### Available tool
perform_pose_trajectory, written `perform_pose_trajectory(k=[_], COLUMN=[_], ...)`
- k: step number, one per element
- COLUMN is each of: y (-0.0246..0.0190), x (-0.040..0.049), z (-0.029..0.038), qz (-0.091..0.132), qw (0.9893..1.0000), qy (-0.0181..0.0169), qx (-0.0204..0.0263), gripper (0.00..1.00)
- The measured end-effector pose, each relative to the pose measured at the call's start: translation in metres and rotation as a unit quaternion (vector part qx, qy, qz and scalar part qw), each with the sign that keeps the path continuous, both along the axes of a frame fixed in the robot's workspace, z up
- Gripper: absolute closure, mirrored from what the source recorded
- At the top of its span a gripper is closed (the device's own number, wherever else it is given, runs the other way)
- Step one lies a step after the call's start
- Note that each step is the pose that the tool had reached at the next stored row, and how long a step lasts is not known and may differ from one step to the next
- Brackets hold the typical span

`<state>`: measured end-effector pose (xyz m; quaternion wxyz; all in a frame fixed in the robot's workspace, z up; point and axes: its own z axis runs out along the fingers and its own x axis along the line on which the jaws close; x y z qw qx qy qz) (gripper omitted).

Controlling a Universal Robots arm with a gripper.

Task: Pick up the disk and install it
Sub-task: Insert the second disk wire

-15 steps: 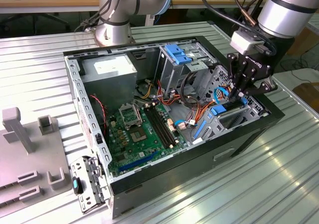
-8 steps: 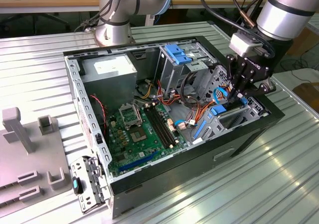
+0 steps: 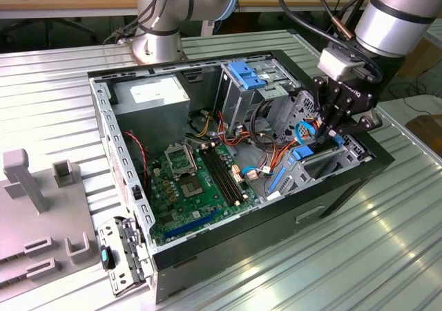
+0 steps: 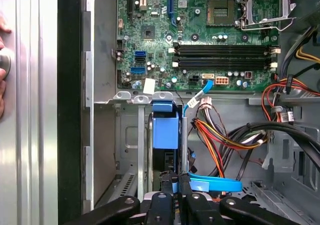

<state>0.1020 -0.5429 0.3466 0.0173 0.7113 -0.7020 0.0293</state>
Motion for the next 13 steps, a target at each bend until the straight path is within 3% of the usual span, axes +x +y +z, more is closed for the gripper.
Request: perform_pose_trajectory(k=[13], y=[0.0000], x=[0.0000], z=[-0.0051], qz=[0.008], qw=[1.0000], qy=[0.0000], qx=[0.0003], gripper=[0.84])
